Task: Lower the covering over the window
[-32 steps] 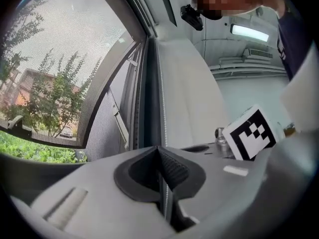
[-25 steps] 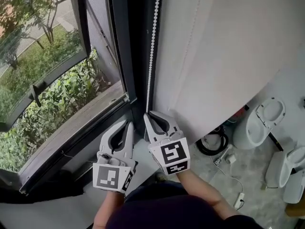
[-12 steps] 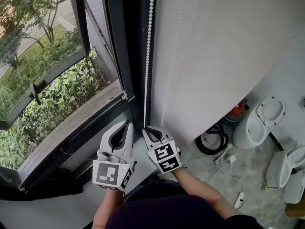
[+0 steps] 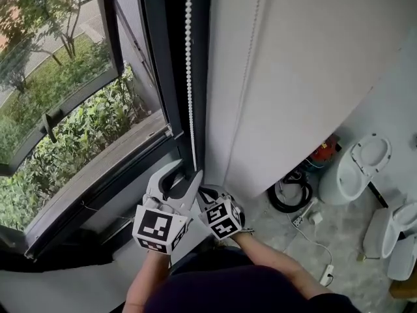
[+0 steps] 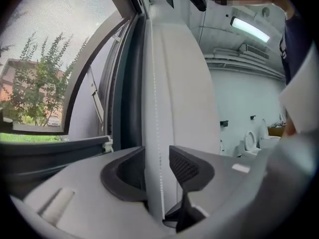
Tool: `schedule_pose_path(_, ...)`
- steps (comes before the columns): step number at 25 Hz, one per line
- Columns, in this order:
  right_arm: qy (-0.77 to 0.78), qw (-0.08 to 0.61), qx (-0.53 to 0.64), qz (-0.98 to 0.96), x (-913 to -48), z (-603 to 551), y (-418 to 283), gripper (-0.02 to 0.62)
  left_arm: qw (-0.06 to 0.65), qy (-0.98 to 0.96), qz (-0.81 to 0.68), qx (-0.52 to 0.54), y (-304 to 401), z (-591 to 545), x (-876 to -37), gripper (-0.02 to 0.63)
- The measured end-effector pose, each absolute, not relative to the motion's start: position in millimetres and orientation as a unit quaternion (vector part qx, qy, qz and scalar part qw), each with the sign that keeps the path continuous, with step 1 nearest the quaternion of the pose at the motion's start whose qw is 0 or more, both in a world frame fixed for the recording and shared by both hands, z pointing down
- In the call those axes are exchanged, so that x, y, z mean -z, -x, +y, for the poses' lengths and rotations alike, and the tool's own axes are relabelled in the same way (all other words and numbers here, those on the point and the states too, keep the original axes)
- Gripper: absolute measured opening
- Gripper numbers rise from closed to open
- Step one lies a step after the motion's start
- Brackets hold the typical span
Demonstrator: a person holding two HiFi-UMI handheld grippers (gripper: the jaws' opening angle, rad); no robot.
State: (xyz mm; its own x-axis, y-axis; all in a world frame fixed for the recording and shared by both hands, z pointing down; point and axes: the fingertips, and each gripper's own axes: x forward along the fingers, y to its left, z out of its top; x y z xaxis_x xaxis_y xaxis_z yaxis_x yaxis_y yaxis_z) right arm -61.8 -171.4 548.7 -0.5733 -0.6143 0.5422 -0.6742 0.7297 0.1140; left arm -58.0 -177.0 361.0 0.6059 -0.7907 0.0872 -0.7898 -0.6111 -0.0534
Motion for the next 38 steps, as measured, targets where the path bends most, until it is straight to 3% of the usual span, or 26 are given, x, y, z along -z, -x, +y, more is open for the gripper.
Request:
schedule_pose_path(7, -0.356, 0.286, -0.045, -0.889, -550, -169, 66, 0.02, 0.029, 0.901, 0.431, 0.038, 47, -185, -336, 0.15)
schedule_pose_path(13, -0.354, 0.285, -0.044, -0.889, -549, -169, 66, 0.02, 0.026, 0.898, 0.438, 0.029, 48, -186, -331, 0.02)
schedule_pose_path(23, -0.324, 0.285, -0.048, -0.901, -552, -166, 68, 0.021, 0.029, 0.903, 0.428, 0.02, 47, -185, -331, 0.011)
schedule_pose_path(24, -0.317, 0.279, -0.055, -0.904, -549, -164, 67, 0.049, 0.031, 0.903, 0.429, 0.02, 48, -185, -331, 0.011)
schedule_pose_path(25, -0.313, 0.27, -0.062, -0.908, -546, -163, 65, 0.08, 0.03, 0.902, 0.429, 0.022, 50, -185, -333, 0.011)
schedule_pose_path(38, -0.345, 0.14, -0.057, -0.926, -441, -156, 20, 0.08, -0.074, 0.905, 0.411, 0.086, 54, -179, -453, 0.011)
